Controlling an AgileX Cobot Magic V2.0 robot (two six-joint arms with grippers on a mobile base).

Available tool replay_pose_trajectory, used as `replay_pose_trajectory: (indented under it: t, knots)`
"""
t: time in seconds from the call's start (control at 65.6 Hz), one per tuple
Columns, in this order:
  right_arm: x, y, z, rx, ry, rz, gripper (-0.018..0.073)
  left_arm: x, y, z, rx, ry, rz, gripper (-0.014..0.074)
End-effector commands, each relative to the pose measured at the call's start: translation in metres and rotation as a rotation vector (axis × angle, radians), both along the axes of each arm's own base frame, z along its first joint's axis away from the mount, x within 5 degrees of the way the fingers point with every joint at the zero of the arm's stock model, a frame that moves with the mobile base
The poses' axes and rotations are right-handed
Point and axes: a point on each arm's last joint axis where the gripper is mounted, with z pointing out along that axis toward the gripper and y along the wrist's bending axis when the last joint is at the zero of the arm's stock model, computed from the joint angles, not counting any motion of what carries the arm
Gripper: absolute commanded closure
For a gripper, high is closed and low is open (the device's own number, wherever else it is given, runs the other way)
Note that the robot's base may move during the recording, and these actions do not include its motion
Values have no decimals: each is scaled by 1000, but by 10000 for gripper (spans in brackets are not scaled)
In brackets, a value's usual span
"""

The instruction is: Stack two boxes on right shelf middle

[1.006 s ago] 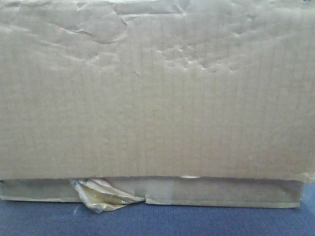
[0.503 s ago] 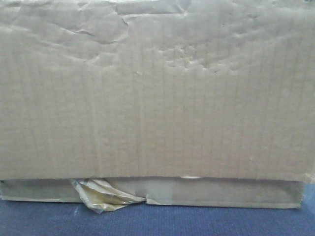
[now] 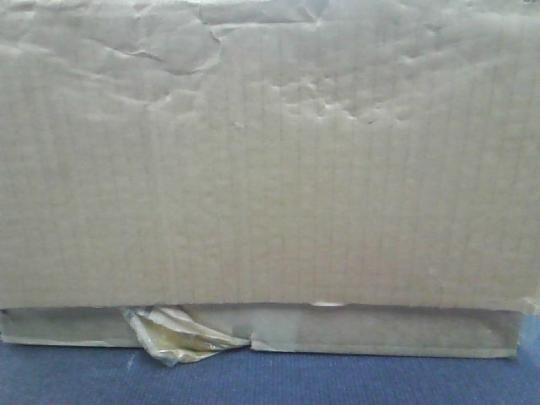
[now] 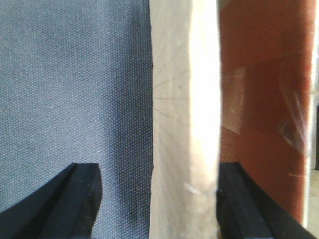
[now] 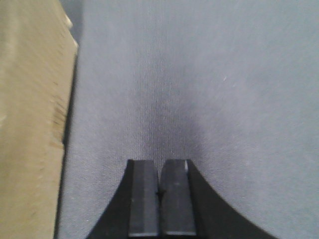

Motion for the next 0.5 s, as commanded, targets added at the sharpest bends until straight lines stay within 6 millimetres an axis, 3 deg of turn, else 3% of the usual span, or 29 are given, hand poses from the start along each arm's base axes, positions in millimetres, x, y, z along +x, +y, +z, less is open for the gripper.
replay_pose_trajectory:
  t: [0.0, 0.229, 0.351, 0.488]
  knots:
    - [19, -2, -8, 0, 20, -4, 721, 0, 1, 0, -3, -3, 3, 225]
    - [46, -2, -19, 40, 186, -51, 716, 0, 1, 0, -3, -3, 3, 225]
    - [53, 7, -4, -26, 192, -114, 716, 0, 1, 0, -3, -3, 3, 225]
    - [52, 34, 25, -47, 144, -67, 716, 0, 1, 0, -3, -3, 3, 225]
